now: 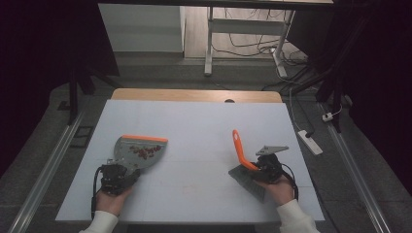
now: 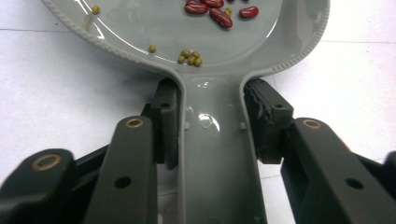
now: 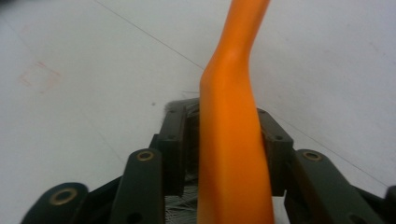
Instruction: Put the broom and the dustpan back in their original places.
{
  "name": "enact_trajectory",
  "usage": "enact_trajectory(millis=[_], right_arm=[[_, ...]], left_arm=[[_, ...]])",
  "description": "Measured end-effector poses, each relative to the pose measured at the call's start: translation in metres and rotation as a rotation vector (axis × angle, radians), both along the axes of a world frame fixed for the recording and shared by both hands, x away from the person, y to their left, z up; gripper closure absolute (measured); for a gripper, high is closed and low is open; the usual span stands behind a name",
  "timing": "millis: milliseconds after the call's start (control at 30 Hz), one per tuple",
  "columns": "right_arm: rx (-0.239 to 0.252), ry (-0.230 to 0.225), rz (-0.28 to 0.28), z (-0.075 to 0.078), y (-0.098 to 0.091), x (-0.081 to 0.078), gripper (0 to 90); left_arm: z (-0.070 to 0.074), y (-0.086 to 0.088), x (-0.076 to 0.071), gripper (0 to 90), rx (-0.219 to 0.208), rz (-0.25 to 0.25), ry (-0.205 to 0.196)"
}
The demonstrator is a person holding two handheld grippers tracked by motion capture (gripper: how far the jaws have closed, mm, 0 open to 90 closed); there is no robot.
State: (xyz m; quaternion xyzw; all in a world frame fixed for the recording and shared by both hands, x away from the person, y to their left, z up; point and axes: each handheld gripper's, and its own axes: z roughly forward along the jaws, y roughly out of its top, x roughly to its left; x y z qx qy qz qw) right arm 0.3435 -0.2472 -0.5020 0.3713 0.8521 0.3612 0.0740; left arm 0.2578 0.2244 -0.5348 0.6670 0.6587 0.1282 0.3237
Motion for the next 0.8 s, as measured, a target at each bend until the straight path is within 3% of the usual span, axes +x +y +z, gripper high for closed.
enact_trajectory(millis=[167, 367, 467, 600, 800], right_arm=[[-0.036, 0.038, -0.017, -0.004, 0.0, 0.007, 49.6], [-0.024, 0.09, -0.059, -0.009, -0.006, 0.014, 44.0], [-0.031, 0.081, -0.063, -0.009, -0.005, 0.013, 43.3], [-0.041, 0.076, -0.092, -0.009, -0.007, 0.012, 40.6], [-0.037, 0.032, -0.128, -0.004, -0.014, 0.01, 39.4]], left_arm=[[0.001, -0.001, -0.001, 51.5, -0.008, -0.018, -0.003], [0.005, 0.003, -0.005, 42.2, 0.001, -0.048, -0.031], [0.006, 0.006, -0.008, 40.7, -0.002, -0.048, -0.033], [0.011, 0.011, -0.016, 37.2, 0.044, -0.046, -0.065], [0.019, 0.013, -0.023, 32.6, 0.11, -0.132, -0.116]])
